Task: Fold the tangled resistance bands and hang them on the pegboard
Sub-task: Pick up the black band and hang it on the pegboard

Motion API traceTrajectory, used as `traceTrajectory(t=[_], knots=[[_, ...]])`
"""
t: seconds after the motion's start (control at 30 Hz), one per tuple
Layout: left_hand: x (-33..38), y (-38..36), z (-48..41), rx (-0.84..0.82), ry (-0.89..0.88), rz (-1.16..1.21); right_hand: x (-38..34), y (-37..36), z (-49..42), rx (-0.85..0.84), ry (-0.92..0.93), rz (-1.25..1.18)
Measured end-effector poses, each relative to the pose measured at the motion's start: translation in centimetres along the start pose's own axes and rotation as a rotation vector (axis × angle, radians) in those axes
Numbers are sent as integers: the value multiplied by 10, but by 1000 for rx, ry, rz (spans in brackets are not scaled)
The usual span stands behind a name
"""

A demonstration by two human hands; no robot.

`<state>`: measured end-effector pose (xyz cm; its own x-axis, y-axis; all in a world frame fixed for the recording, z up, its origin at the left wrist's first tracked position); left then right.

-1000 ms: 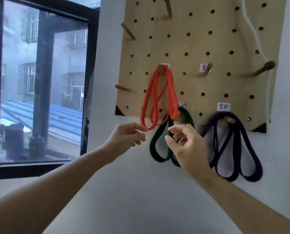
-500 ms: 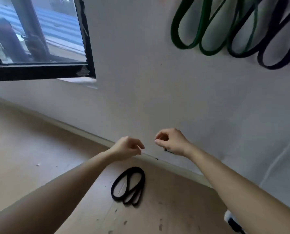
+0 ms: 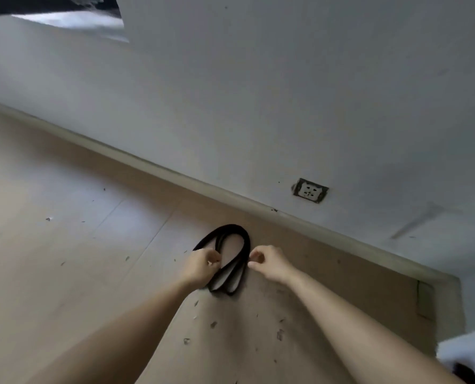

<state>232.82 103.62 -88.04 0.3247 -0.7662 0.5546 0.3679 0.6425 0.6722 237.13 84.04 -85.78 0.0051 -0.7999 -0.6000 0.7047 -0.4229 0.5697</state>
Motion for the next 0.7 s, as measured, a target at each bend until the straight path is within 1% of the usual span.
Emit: traceTrajectory(t=[0.07, 0.17, 0.27, 0.37, 0.43, 0.5, 0.6, 0.63, 0.7], knots=[[-14, -2, -21, 68, 15, 20, 15, -15, -24, 32, -49, -87], [-22, -1, -52, 153, 4, 17, 30, -24, -50, 164, -144, -232], [-19, 2, -79, 182, -6, -44, 36, -33, -75, 234, -226, -300], [-24, -5, -99, 134, 64, -129, 41, -45, -92, 265, -283, -323], [-31, -14, -105, 81, 119, -148, 43, -52, -101, 313, -305, -333], [-36, -21, -104, 45, 139, -230, 42, -57, -105, 360, -316, -360], [-38, -28, -100, 29, 97, -374, 41, -62, -107, 365, -379, -354], [-37, -29, -99, 19, 81, -395, 42, -64, -107, 355, -389, -357], [-39, -30, -95, -23, 57, -363, 43, -67, -105, 333, -385, -410]])
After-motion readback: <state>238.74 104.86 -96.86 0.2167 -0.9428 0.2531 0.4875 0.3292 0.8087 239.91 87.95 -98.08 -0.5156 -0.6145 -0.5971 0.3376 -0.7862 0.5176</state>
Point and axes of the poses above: each hand's wrist, its own z-axis away from the middle knuckle, its own y-axis out of the back of the hand, x = y × z, the point moved 7 cm from there along -z, towards the middle knuckle, and after that the axes turned 7 degrees about -x, right-handed, at the moved point
